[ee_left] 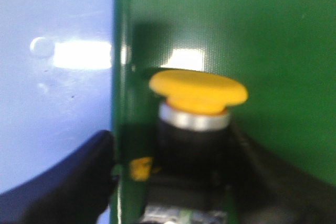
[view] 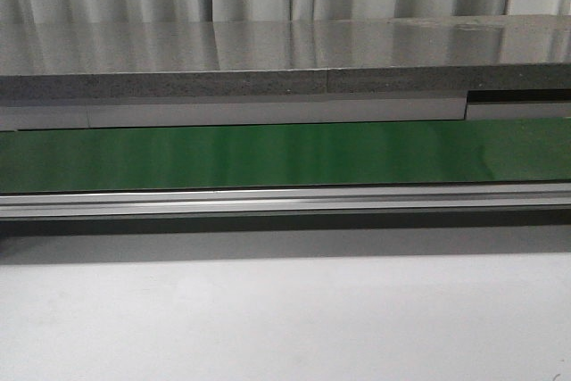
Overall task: Move button from left to right
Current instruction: 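Release the button on the belt and raise the left gripper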
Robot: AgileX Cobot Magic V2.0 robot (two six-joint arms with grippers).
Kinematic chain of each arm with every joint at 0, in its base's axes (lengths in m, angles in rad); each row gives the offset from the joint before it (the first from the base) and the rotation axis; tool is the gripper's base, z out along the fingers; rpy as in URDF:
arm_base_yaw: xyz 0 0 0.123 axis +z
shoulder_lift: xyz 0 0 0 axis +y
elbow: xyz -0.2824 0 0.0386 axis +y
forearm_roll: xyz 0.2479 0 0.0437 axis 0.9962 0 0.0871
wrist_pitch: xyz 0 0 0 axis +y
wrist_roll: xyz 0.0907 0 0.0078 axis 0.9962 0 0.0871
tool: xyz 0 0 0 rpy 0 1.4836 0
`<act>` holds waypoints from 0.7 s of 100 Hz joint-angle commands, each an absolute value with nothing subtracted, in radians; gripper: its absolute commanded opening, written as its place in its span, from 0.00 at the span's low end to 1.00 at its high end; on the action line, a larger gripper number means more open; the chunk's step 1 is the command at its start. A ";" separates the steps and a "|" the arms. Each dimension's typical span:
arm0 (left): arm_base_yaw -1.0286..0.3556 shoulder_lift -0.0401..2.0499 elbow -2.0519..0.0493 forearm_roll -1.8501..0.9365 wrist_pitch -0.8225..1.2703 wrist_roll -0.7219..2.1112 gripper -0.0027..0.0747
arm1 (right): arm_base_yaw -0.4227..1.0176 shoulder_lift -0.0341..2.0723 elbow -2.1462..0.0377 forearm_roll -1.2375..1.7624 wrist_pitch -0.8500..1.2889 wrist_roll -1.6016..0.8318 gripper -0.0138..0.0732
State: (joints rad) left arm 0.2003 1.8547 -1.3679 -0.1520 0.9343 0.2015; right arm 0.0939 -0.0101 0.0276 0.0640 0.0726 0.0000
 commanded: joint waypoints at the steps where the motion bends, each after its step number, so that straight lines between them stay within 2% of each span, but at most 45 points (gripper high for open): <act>1: 0.193 1.808 -1.401 -0.170 0.934 0.207 0.83 | 0.089 -0.028 0.010 0.056 -0.011 0.000 0.08; 7: 0.193 1.808 -1.411 -0.170 0.951 0.207 0.87 | 0.089 -0.028 0.010 0.056 -0.011 0.000 0.08; 32: 0.193 1.750 -1.474 -0.259 1.017 0.232 0.86 | 0.089 -0.028 0.010 0.056 -0.011 0.000 0.08; 70: 0.193 1.510 -1.480 -0.320 1.013 0.269 0.86 | 0.089 -0.028 0.010 0.056 -0.011 0.000 0.08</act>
